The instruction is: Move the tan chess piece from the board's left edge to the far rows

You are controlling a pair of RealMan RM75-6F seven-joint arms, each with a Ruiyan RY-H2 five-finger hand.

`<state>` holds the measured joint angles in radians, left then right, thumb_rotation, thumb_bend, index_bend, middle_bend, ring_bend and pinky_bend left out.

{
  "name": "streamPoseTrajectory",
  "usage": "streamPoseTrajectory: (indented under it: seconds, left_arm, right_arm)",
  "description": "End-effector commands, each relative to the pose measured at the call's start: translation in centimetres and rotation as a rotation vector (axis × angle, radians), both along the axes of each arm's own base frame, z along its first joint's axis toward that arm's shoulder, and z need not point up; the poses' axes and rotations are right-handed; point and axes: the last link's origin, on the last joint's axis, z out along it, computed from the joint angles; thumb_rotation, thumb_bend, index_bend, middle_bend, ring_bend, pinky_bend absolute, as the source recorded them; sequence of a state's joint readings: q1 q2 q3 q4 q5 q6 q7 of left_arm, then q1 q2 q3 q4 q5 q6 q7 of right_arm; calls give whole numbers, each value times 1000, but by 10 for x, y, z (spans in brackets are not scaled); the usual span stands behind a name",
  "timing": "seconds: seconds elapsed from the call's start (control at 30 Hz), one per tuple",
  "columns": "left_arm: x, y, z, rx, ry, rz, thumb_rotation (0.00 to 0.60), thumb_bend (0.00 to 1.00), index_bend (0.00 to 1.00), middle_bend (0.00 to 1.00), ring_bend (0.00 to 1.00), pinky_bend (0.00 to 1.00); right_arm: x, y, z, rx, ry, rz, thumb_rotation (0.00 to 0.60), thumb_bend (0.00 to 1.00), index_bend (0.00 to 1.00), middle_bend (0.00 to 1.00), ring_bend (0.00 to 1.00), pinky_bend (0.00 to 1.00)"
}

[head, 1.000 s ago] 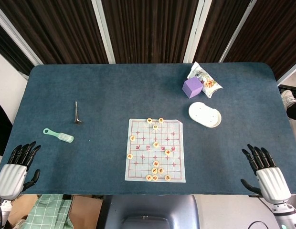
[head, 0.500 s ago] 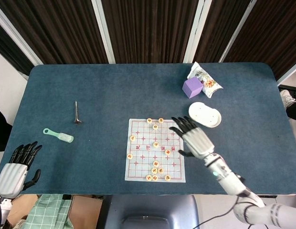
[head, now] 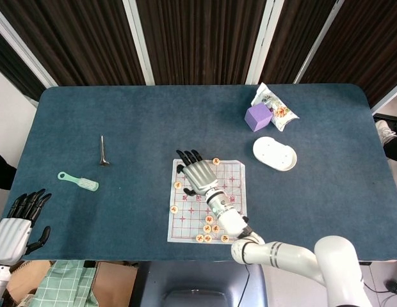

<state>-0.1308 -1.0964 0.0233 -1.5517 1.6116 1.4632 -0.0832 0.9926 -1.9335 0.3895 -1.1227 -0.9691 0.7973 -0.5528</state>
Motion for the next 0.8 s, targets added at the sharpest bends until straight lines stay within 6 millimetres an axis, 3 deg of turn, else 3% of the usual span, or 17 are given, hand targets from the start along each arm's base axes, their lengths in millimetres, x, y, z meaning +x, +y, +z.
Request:
streamPoseTrajectory:
  seconds: [0.03, 0.8]
  left_arm:
    - [0, 0, 0, 0, 0, 0, 600, 462, 0, 0, 0, 47]
    - [0, -1, 3, 2, -7, -2, 600, 462, 0, 0, 0, 47]
  right_arm:
    - [15, -2, -24, 27, 20, -6, 600, 431, 519, 0, 0, 0]
    - [2, -7, -43, 14, 89, -17, 600, 431, 563, 13, 0, 0]
